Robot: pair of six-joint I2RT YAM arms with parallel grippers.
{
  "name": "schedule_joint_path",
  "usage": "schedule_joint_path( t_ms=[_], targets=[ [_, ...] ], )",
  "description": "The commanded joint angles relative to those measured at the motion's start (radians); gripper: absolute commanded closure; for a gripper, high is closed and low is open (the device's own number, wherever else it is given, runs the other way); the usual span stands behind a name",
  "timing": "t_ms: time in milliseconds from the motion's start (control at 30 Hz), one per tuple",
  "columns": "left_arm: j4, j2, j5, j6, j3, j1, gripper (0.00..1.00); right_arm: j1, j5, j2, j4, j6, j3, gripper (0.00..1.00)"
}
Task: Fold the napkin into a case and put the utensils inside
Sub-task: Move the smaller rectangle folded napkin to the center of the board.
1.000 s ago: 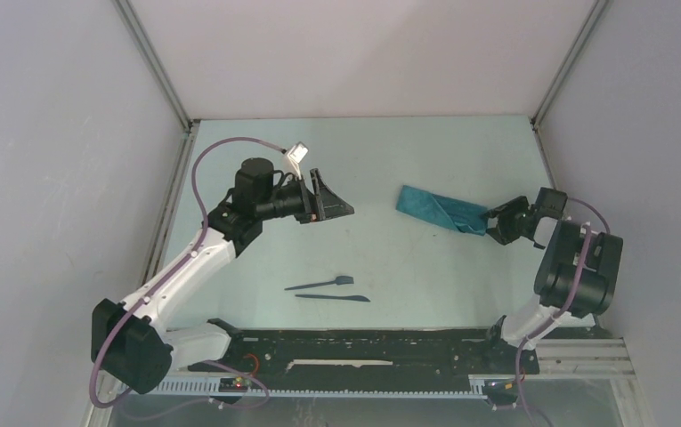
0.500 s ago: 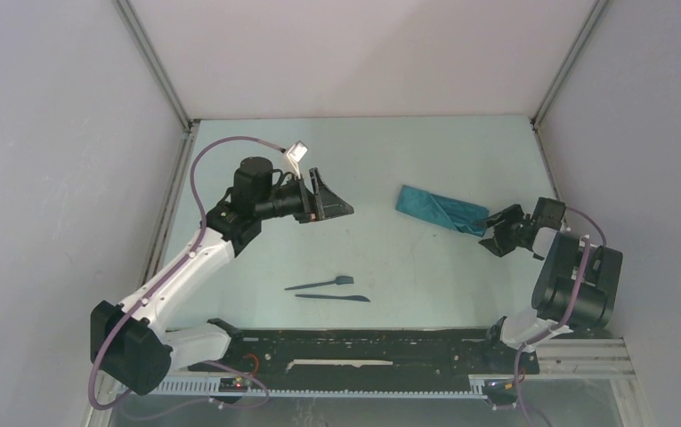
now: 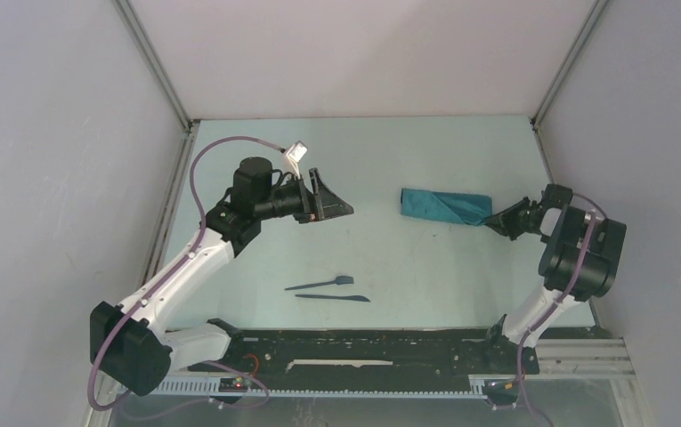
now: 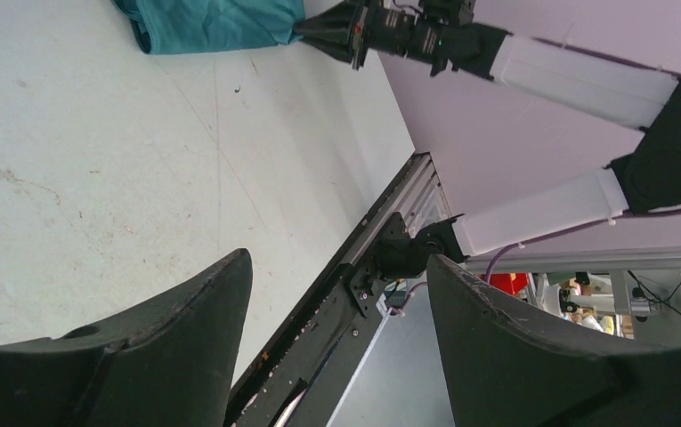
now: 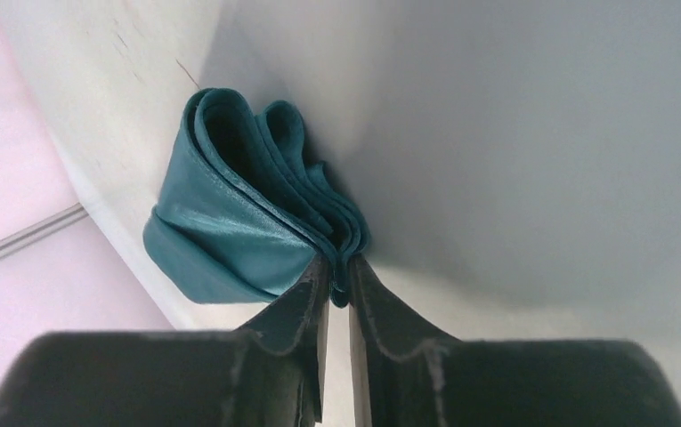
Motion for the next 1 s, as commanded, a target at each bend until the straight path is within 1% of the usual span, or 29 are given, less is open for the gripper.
schedule_joint_path(
  t_ms=[0,67,133,167,233,300,367,400,433,467,500,533,567,633,700,767,867,967],
  targets=[
    [0.002,-0.021,0.018,0.019,0.021,-0.004,0.23,-0.006,0.027,0.067,-0.130,-0.147,0.211,0.77],
    [0.000,-0.018,0.021,0.021,0.019,-0.004,0.23,0.005,0.076,0.080,-0.228,-0.197,0.312,0.65],
    [0.000,-0.018,0.022,0.021,0.017,-0.004,0.23,0.023,0.167,0.073,-0.332,-0.240,0.390,0.44],
    [0.000,-0.020,0.021,0.021,0.016,-0.004,0.23,0.034,0.226,0.064,-0.396,-0.252,0.424,0.36],
    [-0.002,-0.022,0.019,0.021,0.013,-0.004,0.23,0.070,0.358,0.026,-0.491,-0.268,0.465,0.28],
    [0.000,-0.023,0.016,0.021,0.010,-0.004,0.23,0.142,0.460,-0.043,-0.538,-0.279,0.475,0.21],
    [0.002,-0.022,0.015,0.019,0.008,-0.004,0.22,0.222,0.485,-0.094,-0.552,-0.278,0.472,0.18],
    [0.006,-0.022,0.015,0.016,0.004,-0.004,0.22,0.258,0.457,-0.110,-0.542,-0.269,0.468,0.17],
    [0.012,-0.025,0.013,0.013,0.001,-0.004,0.22,0.294,0.393,-0.118,-0.514,-0.248,0.458,0.16],
    [0.015,-0.027,0.007,0.012,-0.003,-0.004,0.22,0.326,0.277,-0.121,-0.456,-0.215,0.432,0.15],
    [0.017,-0.028,0.004,0.011,-0.006,-0.004,0.22,0.355,0.173,-0.119,-0.358,-0.176,0.399,0.15],
    [0.018,-0.030,0.001,0.011,-0.009,-0.004,0.22,0.382,0.113,-0.112,-0.254,-0.119,0.360,0.15],
    [0.018,-0.034,0.000,0.008,-0.013,-0.004,0.22,0.400,0.065,-0.100,-0.118,-0.063,0.324,0.14],
    [0.014,-0.050,-0.004,0.007,-0.025,-0.004,0.22,0.414,0.005,-0.059,0.068,0.029,0.268,0.12],
    [0.001,-0.072,-0.021,0.017,-0.042,-0.004,0.22,0.417,-0.076,0.020,0.229,0.128,0.245,0.11],
    [-0.029,-0.085,-0.043,0.040,-0.055,-0.004,0.22,0.428,-0.139,0.111,0.349,0.203,0.239,0.11],
    [-0.057,-0.088,-0.057,0.068,-0.079,-0.004,0.22,0.434,-0.146,0.182,0.432,0.240,0.196,0.11],
    [-0.100,-0.076,-0.059,0.113,-0.087,-0.004,0.21,0.422,-0.137,0.206,0.422,0.217,0.172,0.12]
  ],
)
